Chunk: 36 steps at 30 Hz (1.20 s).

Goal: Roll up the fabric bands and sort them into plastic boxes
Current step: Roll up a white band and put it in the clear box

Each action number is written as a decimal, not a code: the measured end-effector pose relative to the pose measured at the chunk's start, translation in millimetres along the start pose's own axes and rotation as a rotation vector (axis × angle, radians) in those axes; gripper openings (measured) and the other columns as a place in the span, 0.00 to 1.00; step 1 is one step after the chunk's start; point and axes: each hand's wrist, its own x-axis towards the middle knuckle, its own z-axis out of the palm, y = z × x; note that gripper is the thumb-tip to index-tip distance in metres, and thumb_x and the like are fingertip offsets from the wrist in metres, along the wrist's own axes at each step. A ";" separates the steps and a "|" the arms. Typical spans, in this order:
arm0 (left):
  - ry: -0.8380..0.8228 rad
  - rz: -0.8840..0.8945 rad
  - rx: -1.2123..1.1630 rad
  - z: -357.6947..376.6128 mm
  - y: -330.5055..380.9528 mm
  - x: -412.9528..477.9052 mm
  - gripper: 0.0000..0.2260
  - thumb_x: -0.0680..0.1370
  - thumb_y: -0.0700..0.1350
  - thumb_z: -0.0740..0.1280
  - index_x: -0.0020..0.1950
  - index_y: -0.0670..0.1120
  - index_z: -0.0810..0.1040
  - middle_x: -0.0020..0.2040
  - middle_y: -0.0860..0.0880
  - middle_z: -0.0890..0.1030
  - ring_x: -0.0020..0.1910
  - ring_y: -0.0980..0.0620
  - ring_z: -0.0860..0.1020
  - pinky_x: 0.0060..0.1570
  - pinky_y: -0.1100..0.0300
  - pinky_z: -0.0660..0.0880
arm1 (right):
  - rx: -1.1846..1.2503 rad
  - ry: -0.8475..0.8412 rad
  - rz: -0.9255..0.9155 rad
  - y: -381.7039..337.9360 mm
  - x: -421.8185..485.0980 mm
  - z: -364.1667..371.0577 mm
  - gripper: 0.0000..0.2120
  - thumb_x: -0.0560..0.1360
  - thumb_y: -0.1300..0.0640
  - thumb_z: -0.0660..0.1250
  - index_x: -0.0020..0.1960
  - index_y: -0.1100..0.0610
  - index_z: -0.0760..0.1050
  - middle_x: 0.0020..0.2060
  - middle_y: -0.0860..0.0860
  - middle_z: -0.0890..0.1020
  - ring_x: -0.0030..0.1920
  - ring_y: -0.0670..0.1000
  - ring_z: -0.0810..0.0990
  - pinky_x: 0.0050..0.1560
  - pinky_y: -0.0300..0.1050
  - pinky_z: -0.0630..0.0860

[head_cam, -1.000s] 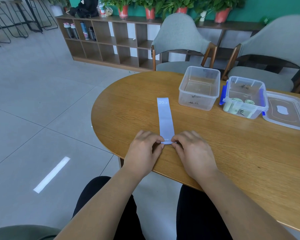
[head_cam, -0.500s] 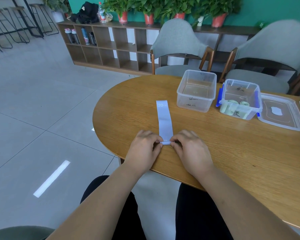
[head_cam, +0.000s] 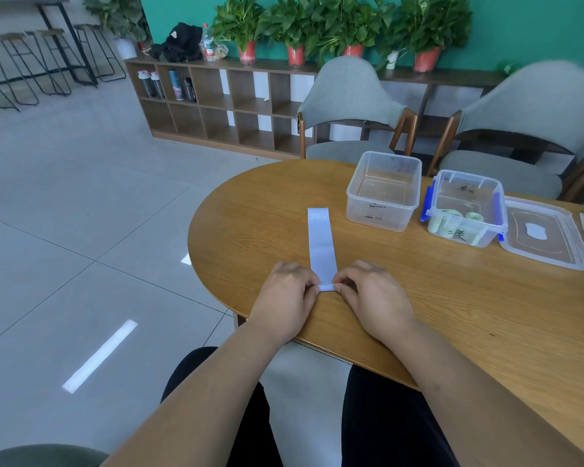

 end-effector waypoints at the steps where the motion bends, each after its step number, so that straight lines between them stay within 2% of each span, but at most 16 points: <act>1: -0.002 -0.001 0.006 -0.5 0.2 0.8 0.04 0.81 0.45 0.71 0.52 0.50 0.86 0.47 0.54 0.80 0.52 0.51 0.73 0.52 0.60 0.71 | 0.005 -0.005 0.001 -0.1 1.2 -0.9 0.03 0.79 0.49 0.71 0.51 0.45 0.83 0.47 0.41 0.79 0.51 0.46 0.77 0.47 0.46 0.76; 8: -0.032 -0.019 -0.007 -3.5 0.8 4.2 0.07 0.80 0.45 0.71 0.56 0.52 0.85 0.49 0.56 0.82 0.54 0.53 0.75 0.55 0.58 0.74 | 0.014 -0.062 0.026 -0.1 6.0 -4.9 0.03 0.79 0.49 0.71 0.51 0.44 0.83 0.46 0.41 0.80 0.48 0.46 0.79 0.48 0.48 0.78; 14: -0.021 -0.007 -0.031 -4.6 0.0 5.2 0.05 0.79 0.44 0.72 0.54 0.53 0.84 0.47 0.58 0.82 0.53 0.56 0.75 0.54 0.59 0.75 | 0.026 -0.104 0.066 -0.5 10.5 -7.5 0.03 0.79 0.48 0.71 0.52 0.43 0.83 0.46 0.41 0.81 0.48 0.46 0.79 0.49 0.48 0.78; 19: -0.007 0.040 0.031 -1.8 0.8 6.5 0.04 0.79 0.45 0.71 0.52 0.49 0.84 0.47 0.54 0.80 0.52 0.51 0.74 0.52 0.56 0.75 | 0.056 -0.102 0.104 -3.3 12.6 -8.9 0.02 0.78 0.49 0.72 0.50 0.43 0.81 0.42 0.39 0.82 0.45 0.43 0.80 0.47 0.46 0.80; 22: -0.013 0.046 0.037 0.9 -1.1 8.4 0.05 0.78 0.45 0.72 0.54 0.48 0.84 0.49 0.53 0.79 0.53 0.50 0.74 0.54 0.55 0.75 | 0.007 -0.079 0.099 -6.8 11.0 -10.4 0.02 0.79 0.48 0.71 0.51 0.44 0.81 0.45 0.40 0.81 0.48 0.46 0.80 0.47 0.46 0.78; 25: -0.013 0.049 0.048 1.9 -0.9 10.6 0.06 0.80 0.46 0.71 0.54 0.48 0.85 0.50 0.52 0.79 0.54 0.49 0.75 0.54 0.55 0.75 | -0.116 -0.056 0.037 -10.4 7.0 -8.9 0.07 0.80 0.47 0.68 0.55 0.45 0.82 0.50 0.43 0.79 0.53 0.49 0.78 0.46 0.45 0.74; 28: -0.022 0.052 0.075 2.8 -0.1 14.1 0.07 0.81 0.45 0.70 0.56 0.47 0.86 0.50 0.50 0.80 0.55 0.47 0.76 0.54 0.53 0.76 | -0.161 -0.076 -0.006 -11.8 5.6 -7.7 0.10 0.80 0.48 0.68 0.59 0.47 0.82 0.53 0.45 0.80 0.58 0.51 0.78 0.49 0.48 0.77; 31: -0.025 0.044 0.076 2.0 -0.7 15.6 0.07 0.81 0.45 0.70 0.57 0.48 0.86 0.50 0.51 0.81 0.55 0.48 0.76 0.54 0.52 0.76 | -0.173 -0.076 -0.004 -12.8 7.2 -9.4 0.11 0.80 0.51 0.69 0.62 0.47 0.80 0.55 0.46 0.81 0.58 0.52 0.79 0.51 0.49 0.77; 36: 0.003 0.042 0.078 -1.5 0.4 15.3 0.01 0.80 0.45 0.71 0.51 0.50 0.83 0.46 0.54 0.82 0.50 0.49 0.75 0.47 0.56 0.72 | -0.189 -0.090 -0.005 -13.9 11.1 -10.3 0.09 0.82 0.50 0.67 0.60 0.48 0.81 0.55 0.46 0.80 0.58 0.51 0.79 0.52 0.49 0.78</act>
